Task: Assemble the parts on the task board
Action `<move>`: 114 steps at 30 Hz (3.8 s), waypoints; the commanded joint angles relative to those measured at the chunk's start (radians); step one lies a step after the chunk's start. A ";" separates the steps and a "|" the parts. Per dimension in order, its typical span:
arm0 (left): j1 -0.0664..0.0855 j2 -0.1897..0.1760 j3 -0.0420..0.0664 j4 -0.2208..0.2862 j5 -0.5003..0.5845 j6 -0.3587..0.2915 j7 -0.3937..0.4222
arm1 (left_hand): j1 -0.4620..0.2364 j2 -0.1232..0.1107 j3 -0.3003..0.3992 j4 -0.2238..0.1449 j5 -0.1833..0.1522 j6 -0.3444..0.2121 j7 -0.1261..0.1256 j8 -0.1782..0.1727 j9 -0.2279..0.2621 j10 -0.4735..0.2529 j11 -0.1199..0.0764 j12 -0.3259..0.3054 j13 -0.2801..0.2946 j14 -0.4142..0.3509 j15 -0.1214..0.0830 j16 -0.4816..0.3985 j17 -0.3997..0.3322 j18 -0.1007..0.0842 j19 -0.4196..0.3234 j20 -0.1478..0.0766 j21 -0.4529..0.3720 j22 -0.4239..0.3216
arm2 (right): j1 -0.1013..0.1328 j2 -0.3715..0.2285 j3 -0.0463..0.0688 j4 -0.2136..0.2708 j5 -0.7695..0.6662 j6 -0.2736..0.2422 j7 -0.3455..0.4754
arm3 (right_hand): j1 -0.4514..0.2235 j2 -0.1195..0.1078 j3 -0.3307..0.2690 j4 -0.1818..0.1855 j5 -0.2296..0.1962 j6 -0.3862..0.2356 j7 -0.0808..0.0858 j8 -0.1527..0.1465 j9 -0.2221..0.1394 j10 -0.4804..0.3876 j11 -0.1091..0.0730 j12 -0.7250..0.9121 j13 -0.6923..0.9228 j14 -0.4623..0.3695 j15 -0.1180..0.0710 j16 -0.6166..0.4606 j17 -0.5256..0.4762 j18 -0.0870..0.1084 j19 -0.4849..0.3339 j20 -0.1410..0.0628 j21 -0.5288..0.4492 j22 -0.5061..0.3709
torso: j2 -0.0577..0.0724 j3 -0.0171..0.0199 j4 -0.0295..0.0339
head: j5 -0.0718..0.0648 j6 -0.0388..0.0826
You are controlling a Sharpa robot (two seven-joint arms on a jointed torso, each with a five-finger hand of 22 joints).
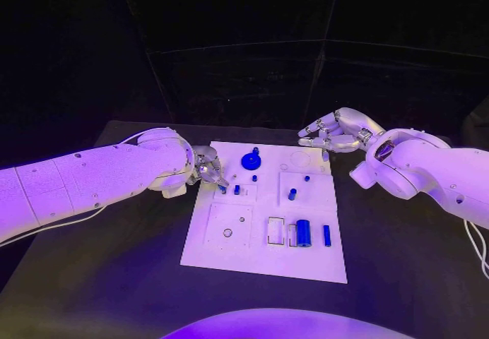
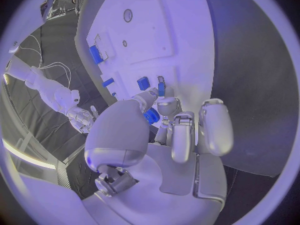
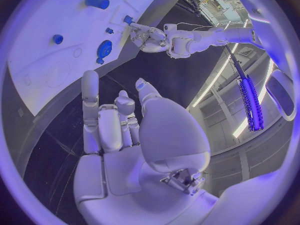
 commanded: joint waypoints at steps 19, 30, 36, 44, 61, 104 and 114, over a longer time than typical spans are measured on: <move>-0.001 0.000 -0.001 0.008 -0.040 0.080 -0.024 | -0.002 0.006 0.080 -0.071 0.005 0.001 -0.005 0.006 0.002 0.009 0.001 0.001 -0.002 0.102 -0.005 0.003 0.263 -0.003 0.006 -0.008 -0.006 -0.002 | 0.002 0.001 0.001 0.000 -0.001 0.007 0.007 | -0.003 0.007 0.001 0.007 0.007 -0.003 -0.001 0.006 -0.001 -0.008 -0.002 -0.007 -0.004 0.021 -0.007 -0.007 -0.002 0.014 -0.006 0.001 -0.007 -0.002 | -0.001 0.0004 0.0007 | 0.000 -0.005; -0.001 0.001 -0.002 0.011 -0.040 0.102 -0.024 | -0.005 0.005 0.083 -0.070 0.004 0.002 -0.005 0.008 0.002 0.009 0.001 0.000 -0.002 0.102 -0.005 0.003 0.263 -0.003 0.006 -0.008 -0.006 -0.002 | 0.002 0.002 0.001 -0.001 -0.001 0.008 0.008 | -0.003 0.007 0.001 0.007 0.007 -0.003 -0.001 0.006 -0.001 -0.008 -0.002 -0.007 -0.004 0.021 -0.007 -0.007 -0.002 0.014 -0.006 0.001 -0.007 -0.002 | 0.000 0.0001 -0.0001 | 0.000 -0.007; -0.001 0.008 -0.002 0.007 -0.040 0.098 -0.022 | -0.009 0.004 0.085 -0.069 0.004 0.003 -0.005 0.009 0.002 0.009 0.001 0.000 -0.002 0.102 -0.004 0.003 0.263 -0.003 0.006 -0.008 -0.007 -0.003 | 0.002 0.003 0.001 -0.002 -0.001 0.006 0.008 | -0.003 0.007 0.001 0.008 0.008 -0.003 -0.001 0.006 -0.001 -0.009 -0.002 -0.008 -0.005 0.021 -0.007 -0.008 -0.003 0.014 -0.006 0.001 -0.008 -0.002 | 0.000 0.0006 0.0006 | 0.000 -0.006; -0.001 0.021 -0.003 -0.006 -0.034 0.078 -0.026 | -0.094 -0.025 0.056 -0.024 0.004 0.021 -0.008 0.018 0.003 0.016 0.001 0.006 0.003 0.102 -0.005 0.003 0.263 -0.005 0.010 -0.008 -0.001 0.008 | 0.002 0.004 0.001 -0.002 -0.001 0.004 0.010 | -0.008 0.007 -0.001 0.013 0.007 -0.004 -0.001 0.006 -0.001 -0.014 -0.001 -0.015 -0.013 0.019 -0.006 -0.014 -0.011 0.014 -0.007 0.001 -0.010 -0.004 | 0.000 0.0005 -0.0006 | 0.000 -0.007; -0.001 0.029 -0.004 -0.021 -0.031 0.093 -0.041 | -0.205 -0.068 -0.013 0.034 0.004 0.056 -0.021 0.050 0.011 0.019 -0.010 0.007 -0.002 0.102 -0.014 0.003 0.263 -0.007 0.014 -0.015 0.004 0.017 | 0.002 0.004 0.001 -0.002 -0.001 0.002 0.012 | -0.010 0.007 -0.003 0.018 0.008 -0.006 -0.001 0.006 -0.001 -0.052 -0.001 -0.065 -0.070 0.017 -0.006 -0.023 -0.021 0.014 -0.008 0.001 -0.014 -0.006 | -0.001 0.0004 -0.0002 | -0.004 -0.009; 0.001 0.068 -0.020 -0.052 0.044 -0.307 0.580 | 0.215 -0.042 -0.180 -0.054 0.014 -0.126 0.122 -0.181 -0.266 -0.471 0.139 -0.515 -0.566 -0.315 0.109 -0.687 -0.563 0.105 -0.325 0.102 -0.710 -0.675 | 0.002 0.009 0.000 -0.009 -0.001 0.001 0.012 | -0.009 0.008 -0.004 0.026 0.008 -0.010 -0.001 0.007 -0.001 -0.074 -0.001 -0.103 -0.114 0.008 -0.006 -0.058 -0.061 0.014 -0.012 0.002 -0.027 -0.014 | 0.000 0.0008 -0.0017 | -0.024 0.009; 0.000 0.149 -0.055 -0.127 -0.263 -0.277 0.551 | 0.144 -0.121 -0.263 -0.046 0.007 -0.063 0.110 -0.272 -0.353 -0.467 0.131 -0.550 -0.656 -0.207 0.107 -0.557 -0.484 0.108 -0.261 0.098 -0.697 -0.685 | 0.002 0.012 0.000 -0.010 -0.001 0.002 0.011 | -0.008 0.008 -0.003 0.026 0.008 -0.010 -0.001 0.007 -0.001 -0.074 -0.001 -0.104 -0.115 0.007 -0.006 -0.059 -0.062 0.014 -0.012 0.002 -0.028 -0.014 | 0.001 0.0000 -0.0013 | -0.026 0.014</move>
